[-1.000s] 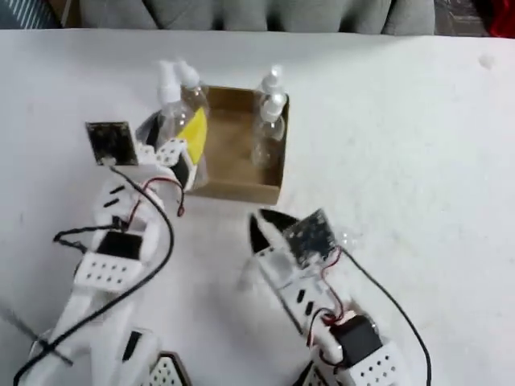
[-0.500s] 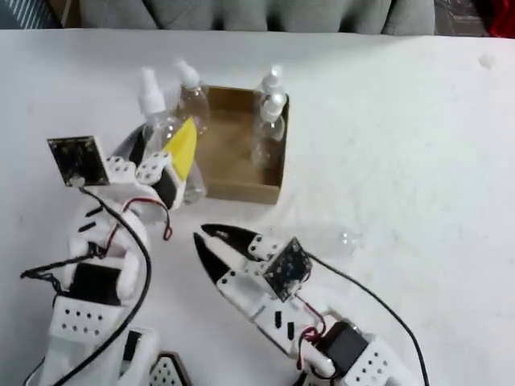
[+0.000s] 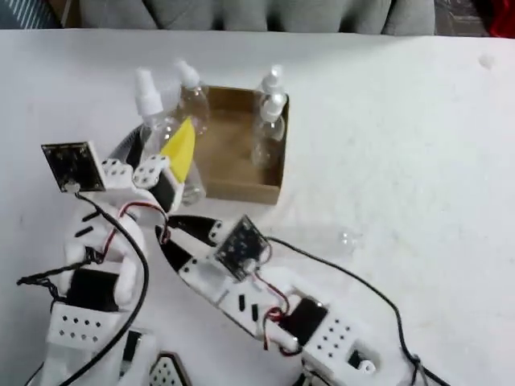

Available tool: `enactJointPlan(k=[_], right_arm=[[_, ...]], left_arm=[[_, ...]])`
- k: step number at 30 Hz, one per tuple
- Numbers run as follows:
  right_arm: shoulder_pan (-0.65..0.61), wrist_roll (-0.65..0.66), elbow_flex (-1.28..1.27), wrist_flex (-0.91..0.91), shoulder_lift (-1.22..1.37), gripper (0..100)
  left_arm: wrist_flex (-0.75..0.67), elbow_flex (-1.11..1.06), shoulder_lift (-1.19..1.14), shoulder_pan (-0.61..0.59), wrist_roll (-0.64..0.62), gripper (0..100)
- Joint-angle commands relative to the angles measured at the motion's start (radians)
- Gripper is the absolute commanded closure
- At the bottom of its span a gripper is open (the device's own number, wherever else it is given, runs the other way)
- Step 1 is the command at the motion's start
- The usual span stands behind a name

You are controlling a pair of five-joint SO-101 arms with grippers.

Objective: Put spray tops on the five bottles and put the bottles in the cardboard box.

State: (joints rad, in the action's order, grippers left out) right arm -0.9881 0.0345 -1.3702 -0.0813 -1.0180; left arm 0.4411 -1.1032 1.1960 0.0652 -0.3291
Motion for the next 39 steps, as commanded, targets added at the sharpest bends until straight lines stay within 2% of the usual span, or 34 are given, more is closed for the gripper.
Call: enactJointPlan(k=[1, 11, 19, 22, 25, 30, 39], right_arm=[[0.036, -0.009, 0.084, -0.108, 0.124, 98.3], [0.154, -0.009, 0.098, -0.199, 0.252, 98.3], [0.119, -0.003, 0.069, -0.142, 0.251, 98.3], [0.136, 0.000, 0.068, -0.038, 0.249, 98.3], [0.183, 0.000, 0.068, 0.084, 0.200, 98.3], [0.268, 0.000, 0.068, 0.397, 0.024, 98.3], [0.412, 0.000, 0.068, 0.955, -0.340, 98.3]], left_arm=[[-0.005, 0.055, 0.033, -0.001, -0.009, 98], [-0.005, 0.054, 0.033, -0.001, -0.009, 98], [-0.012, 0.052, 0.027, -0.007, -0.009, 98], [-0.117, 0.003, 0.025, -0.010, -0.008, 98], [-0.281, -0.097, 0.025, -0.007, 0.068, 98], [-0.485, -0.227, 0.025, -0.008, 0.143, 98], [-0.617, -0.265, -0.031, -0.007, 0.186, 98]])
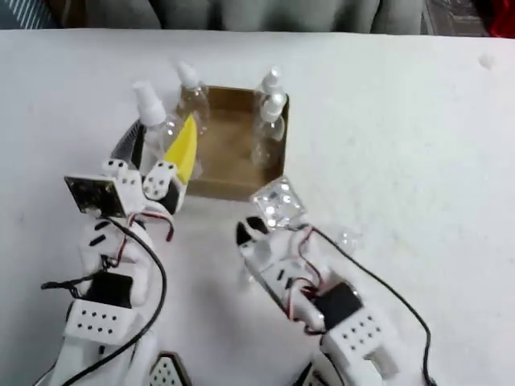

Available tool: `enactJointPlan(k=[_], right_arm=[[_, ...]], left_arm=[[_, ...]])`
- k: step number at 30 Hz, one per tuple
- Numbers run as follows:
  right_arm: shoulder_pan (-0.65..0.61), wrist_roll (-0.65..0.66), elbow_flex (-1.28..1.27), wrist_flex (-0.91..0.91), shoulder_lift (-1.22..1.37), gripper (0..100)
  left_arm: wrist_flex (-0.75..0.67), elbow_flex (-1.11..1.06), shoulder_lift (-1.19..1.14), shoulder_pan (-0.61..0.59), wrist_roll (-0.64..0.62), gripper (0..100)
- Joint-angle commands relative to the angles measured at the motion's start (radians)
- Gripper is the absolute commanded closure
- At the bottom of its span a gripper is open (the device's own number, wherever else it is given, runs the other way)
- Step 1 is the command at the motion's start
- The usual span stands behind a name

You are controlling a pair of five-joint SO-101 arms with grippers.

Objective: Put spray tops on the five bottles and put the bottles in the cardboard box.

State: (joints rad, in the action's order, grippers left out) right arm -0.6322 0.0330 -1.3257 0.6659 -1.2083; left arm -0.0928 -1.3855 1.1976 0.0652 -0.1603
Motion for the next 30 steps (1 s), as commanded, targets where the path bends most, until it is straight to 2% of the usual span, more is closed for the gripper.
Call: enactJointPlan(k=[1, 4, 7, 12, 14, 19, 30], right_arm=[[0.070, 0.002, 0.023, 0.252, -0.185, 98.3], [0.114, 0.003, 0.005, 0.335, -0.278, 98.3], [0.173, 0.014, -0.044, 0.335, -0.352, 98.3], [0.269, 0.206, -0.163, 0.337, -0.450, 98.2], [0.320, 0.245, -0.210, 0.335, -0.493, 98.2], [0.404, 0.255, -0.359, 0.334, -0.602, 98.2], [0.437, 0.256, -0.365, 0.372, -0.562, 98.2]], left_arm=[[-0.115, 0.017, -0.061, -0.005, 0.017, 98], [-0.232, 0.020, -0.170, -0.002, 0.035, 98], [-0.318, 0.068, -0.306, -0.002, 0.043, 98], [-0.402, 0.203, -0.564, -0.008, 0.043, 98], [-0.453, 0.241, -0.654, -0.005, 0.043, 98], [-0.566, 0.313, -0.855, -0.004, 0.043, 98], [-0.738, 0.483, -1.201, -0.010, 0.043, 98]])
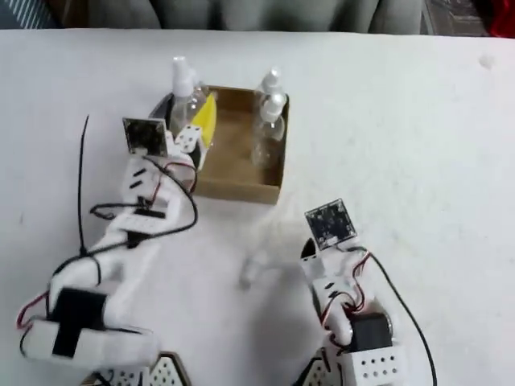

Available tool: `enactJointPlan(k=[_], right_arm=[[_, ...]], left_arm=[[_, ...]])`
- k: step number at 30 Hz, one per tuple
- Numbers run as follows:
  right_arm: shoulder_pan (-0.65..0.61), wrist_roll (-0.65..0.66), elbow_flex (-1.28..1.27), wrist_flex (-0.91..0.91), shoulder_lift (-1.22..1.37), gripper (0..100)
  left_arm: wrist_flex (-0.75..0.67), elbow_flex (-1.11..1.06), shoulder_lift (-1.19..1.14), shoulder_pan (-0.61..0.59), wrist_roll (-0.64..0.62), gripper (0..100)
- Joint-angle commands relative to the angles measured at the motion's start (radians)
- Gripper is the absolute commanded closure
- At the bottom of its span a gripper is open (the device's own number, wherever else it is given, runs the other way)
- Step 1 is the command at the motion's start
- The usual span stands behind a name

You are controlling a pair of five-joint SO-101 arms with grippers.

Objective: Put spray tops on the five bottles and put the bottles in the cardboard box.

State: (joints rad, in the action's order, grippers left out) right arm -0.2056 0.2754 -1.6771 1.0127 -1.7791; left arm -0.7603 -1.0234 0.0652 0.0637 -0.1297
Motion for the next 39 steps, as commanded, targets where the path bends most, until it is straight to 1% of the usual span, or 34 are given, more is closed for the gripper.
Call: enactJointPlan(k=[1, 9, 20, 22, 26, 32, 39], right_arm=[[0.012, 0.014, -0.014, 0.027, 0.008, 98.2], [0.012, 0.014, -0.014, 0.028, 0.008, 98.2], [0.012, 0.014, -0.014, 0.030, 0.008, 98.2], [0.012, 0.014, -0.014, 0.030, 0.008, 98.2], [0.012, 0.014, -0.014, 0.030, 0.008, 98.2], [0.012, 0.014, -0.014, 0.030, 0.008, 98.2], [0.012, 0.014, -0.014, 0.030, 0.008, 98.2]], left_arm=[[-0.077, 0.138, -0.097, -0.008, 0.012, 98], [-0.170, 0.195, -0.248, -0.008, 0.012, 98], [-0.241, 0.195, -0.321, -0.025, 0.012, 98], [-0.250, 0.196, -0.338, -0.025, 0.014, 98], [-0.255, 0.233, -0.384, -0.039, 0.069, 98], [-0.256, 0.270, -0.443, -0.064, 0.069, 98], [-0.256, 0.267, -0.472, -0.062, 0.069, 98]])
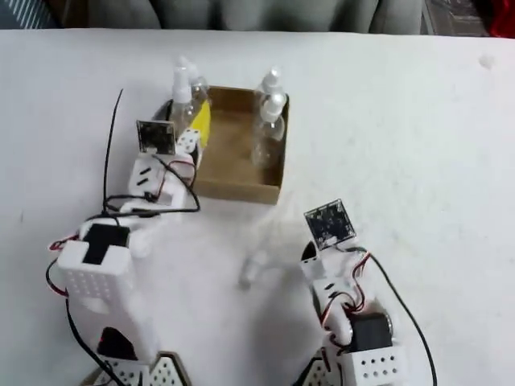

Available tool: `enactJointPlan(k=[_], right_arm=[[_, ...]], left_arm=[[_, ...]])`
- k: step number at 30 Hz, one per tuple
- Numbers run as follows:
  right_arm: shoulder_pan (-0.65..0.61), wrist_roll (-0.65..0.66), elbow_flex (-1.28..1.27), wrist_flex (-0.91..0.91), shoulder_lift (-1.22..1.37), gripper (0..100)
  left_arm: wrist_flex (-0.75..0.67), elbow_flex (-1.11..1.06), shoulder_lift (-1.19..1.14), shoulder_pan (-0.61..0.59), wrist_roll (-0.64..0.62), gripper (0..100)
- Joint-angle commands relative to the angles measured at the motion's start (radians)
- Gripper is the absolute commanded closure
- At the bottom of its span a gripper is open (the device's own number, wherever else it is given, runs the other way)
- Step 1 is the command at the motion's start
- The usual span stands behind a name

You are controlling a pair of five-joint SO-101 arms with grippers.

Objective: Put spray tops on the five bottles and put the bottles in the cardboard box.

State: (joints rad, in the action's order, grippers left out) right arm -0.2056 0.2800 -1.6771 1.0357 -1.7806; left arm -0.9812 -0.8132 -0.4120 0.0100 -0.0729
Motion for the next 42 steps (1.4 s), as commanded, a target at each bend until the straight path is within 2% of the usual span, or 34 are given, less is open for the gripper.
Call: enactJointPlan(k=[1, 21, 23, 28, 42], right_arm=[[0.012, 0.009, -0.014, 0.007, 0.010, 98.2], [0.012, 0.009, -0.014, 0.007, 0.010, 98.2], [0.012, 0.009, -0.015, 0.007, 0.010, 98.2], [0.012, 0.009, -0.015, 0.007, 0.010, 98.2], [0.012, 0.009, -0.015, 0.007, 0.010, 98.2]], left_arm=[[-0.035, 0.058, -0.001, -0.008, 0.012, 98], [-0.031, 0.061, -0.038, -0.007, 0.012, 97], [-0.031, 0.061, -0.038, -0.008, 0.012, 95], [-0.028, 0.054, -0.038, -0.008, 0.011, 82], [-0.028, 0.052, -0.038, -0.010, 0.009, 81]])
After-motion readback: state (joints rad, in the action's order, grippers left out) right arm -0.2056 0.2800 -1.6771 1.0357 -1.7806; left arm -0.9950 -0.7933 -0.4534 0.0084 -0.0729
